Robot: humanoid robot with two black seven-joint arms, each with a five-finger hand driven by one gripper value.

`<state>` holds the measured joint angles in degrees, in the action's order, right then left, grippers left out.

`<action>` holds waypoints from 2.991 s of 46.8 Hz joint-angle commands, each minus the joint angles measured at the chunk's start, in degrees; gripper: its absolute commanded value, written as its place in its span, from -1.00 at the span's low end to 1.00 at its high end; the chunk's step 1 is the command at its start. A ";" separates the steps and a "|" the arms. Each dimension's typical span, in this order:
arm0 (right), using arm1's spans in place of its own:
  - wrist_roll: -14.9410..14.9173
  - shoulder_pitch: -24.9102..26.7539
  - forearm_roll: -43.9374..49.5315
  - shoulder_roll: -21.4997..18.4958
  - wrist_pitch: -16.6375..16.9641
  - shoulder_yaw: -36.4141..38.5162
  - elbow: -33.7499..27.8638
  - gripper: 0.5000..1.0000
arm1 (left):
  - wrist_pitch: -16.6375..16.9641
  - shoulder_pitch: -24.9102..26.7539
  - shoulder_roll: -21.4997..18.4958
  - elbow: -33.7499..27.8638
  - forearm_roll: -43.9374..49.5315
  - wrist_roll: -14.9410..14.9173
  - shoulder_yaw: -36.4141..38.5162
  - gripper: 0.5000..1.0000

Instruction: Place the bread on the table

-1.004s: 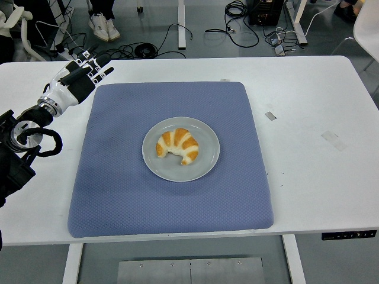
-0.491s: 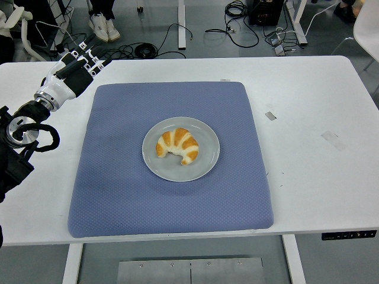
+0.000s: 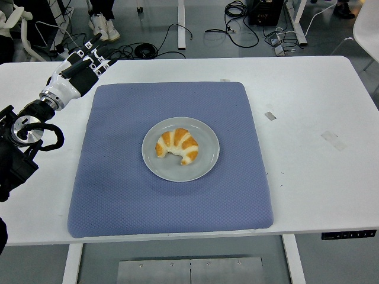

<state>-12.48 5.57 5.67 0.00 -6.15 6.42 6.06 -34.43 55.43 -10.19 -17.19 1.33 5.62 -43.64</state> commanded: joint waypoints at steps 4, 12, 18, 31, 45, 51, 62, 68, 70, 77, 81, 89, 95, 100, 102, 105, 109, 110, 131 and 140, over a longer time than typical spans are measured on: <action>0.00 0.05 0.04 0.00 0.00 0.00 0.00 1.00 | 0.33 1.61 -0.88 -0.22 -0.53 -0.09 3.73 0.92; 0.00 -0.04 -0.04 0.00 0.00 0.00 0.00 1.00 | 2.96 5.56 -2.20 -0.22 -3.69 -0.09 14.36 0.90; 0.00 -0.04 -0.04 0.00 0.00 0.00 0.00 1.00 | 3.67 9.16 -3.07 -0.22 -5.81 0.00 20.87 0.90; 0.00 0.05 -0.04 0.00 0.00 0.00 0.00 1.00 | 5.86 16.29 -3.17 -1.27 -9.94 -1.14 34.66 0.88; 0.00 0.05 -0.04 0.00 0.00 0.00 0.00 1.00 | 19.13 17.70 -5.01 -16.72 -26.10 -0.70 37.40 0.82; 0.00 0.05 0.04 0.00 0.00 0.00 0.00 1.00 | 19.31 18.04 -8.26 -23.76 -30.24 -0.96 36.87 0.89; 0.00 -0.04 -0.04 0.00 0.00 -0.09 0.00 1.00 | 17.73 19.36 -12.21 -33.60 -37.08 -1.23 38.63 0.89; 0.00 -0.04 -0.04 0.00 0.00 0.00 0.00 1.00 | 17.91 19.45 -13.80 -39.58 -44.82 -3.07 38.72 0.89; 0.00 0.05 -0.04 0.00 0.00 0.00 0.00 1.00 | 17.91 19.63 -14.24 -40.64 -46.15 -4.56 38.72 0.89; 0.00 -0.04 0.04 0.00 0.00 0.00 0.00 1.00 | 17.91 21.04 -14.50 -41.35 -47.20 -7.38 38.98 0.89; 0.00 0.05 -0.04 0.00 0.00 0.00 0.00 1.00 | 17.55 21.65 -14.50 -42.49 -47.47 -7.38 40.30 0.89; 0.00 0.05 -0.04 0.00 0.00 0.00 0.00 1.00 | 17.20 22.53 -14.59 -48.37 -50.10 -7.47 41.27 0.89; 0.00 0.05 -0.04 0.00 0.00 0.00 0.00 1.00 | 17.29 22.70 -14.33 -49.26 -50.46 -7.47 43.90 0.89; 0.00 0.05 -0.04 0.00 0.00 0.00 0.00 1.00 | 17.20 22.62 -13.98 -49.08 -50.63 -7.56 44.69 0.89; 0.00 -0.04 0.04 0.00 0.00 0.00 0.00 1.00 | 17.29 22.53 -13.89 -48.91 -50.72 -7.56 45.39 0.89; 0.00 0.05 0.04 0.00 0.00 0.00 0.00 1.00 | 17.29 22.62 -13.80 -48.64 -51.07 -7.56 46.63 0.89; 0.00 -0.04 -0.04 0.00 0.00 0.00 0.00 1.00 | 17.29 22.44 -13.28 -48.64 -51.16 -7.56 46.98 0.89; 0.00 0.05 -0.04 0.00 0.00 0.00 0.00 1.00 | 17.29 22.44 -13.10 -48.64 -51.07 -7.56 46.98 0.89; 0.00 0.05 -0.04 0.00 0.00 0.00 0.00 1.00 | 17.64 20.60 -11.34 -47.77 -51.25 -6.77 47.07 0.89; 0.00 -0.04 0.04 0.00 0.00 0.00 0.00 1.00 | 17.99 19.89 -10.81 -47.06 -51.34 -6.77 47.07 0.89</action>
<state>-12.48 5.58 5.66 0.00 -6.15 6.41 6.07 -16.46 75.44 -21.30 -64.47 -50.01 -1.14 3.44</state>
